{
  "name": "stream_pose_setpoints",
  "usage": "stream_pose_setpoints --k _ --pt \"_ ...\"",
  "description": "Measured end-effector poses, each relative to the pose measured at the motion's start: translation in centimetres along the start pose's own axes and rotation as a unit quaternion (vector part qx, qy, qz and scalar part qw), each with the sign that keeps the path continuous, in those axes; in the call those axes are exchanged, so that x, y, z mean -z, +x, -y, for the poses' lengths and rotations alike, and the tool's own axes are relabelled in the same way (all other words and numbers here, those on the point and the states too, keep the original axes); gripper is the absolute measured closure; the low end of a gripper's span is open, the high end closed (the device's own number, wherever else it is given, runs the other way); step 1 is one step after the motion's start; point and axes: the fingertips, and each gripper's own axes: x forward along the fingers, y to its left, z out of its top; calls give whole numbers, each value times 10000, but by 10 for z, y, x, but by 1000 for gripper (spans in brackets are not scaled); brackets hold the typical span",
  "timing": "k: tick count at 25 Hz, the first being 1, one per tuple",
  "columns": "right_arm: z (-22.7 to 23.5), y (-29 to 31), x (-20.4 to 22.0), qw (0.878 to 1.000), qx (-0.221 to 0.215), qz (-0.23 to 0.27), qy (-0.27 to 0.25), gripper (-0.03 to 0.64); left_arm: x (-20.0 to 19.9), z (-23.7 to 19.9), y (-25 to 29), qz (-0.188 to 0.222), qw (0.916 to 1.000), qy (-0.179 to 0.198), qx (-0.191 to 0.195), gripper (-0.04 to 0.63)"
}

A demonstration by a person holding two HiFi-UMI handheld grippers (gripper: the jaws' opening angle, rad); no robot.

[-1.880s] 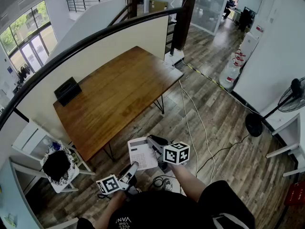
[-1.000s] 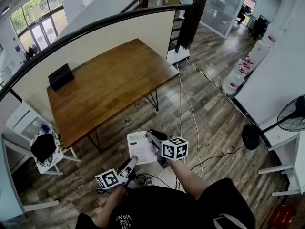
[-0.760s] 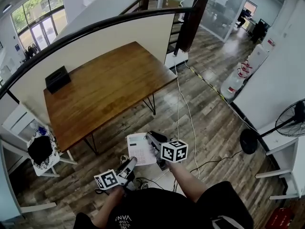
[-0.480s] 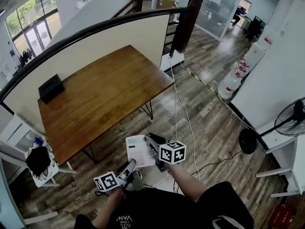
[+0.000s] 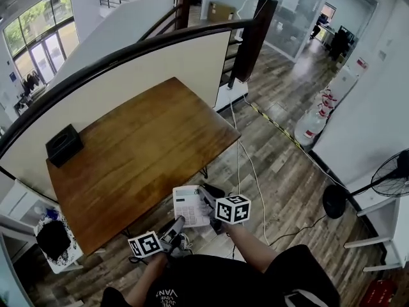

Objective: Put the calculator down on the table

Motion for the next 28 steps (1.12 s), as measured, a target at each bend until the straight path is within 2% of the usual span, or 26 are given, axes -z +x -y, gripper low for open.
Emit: stream_pose_setpoints --k 7,15,22,28 --pt "16 52 -32 9999 124 50 36 558 -59 -15 26 -122 9999 59 7 488" --pt "37 94 -63 10000 63 4 -66 558 -102 -29 58 -61 9999 81 -31 491" --pt "59 146 -84 9992 -292 -266 -105 558 -141 -44 87 364 9990 -43 -260 494" --pt "75 190 -115 9936 -833 -653 -396 558 -170 -50 120 925 9943 -196 -500 495"
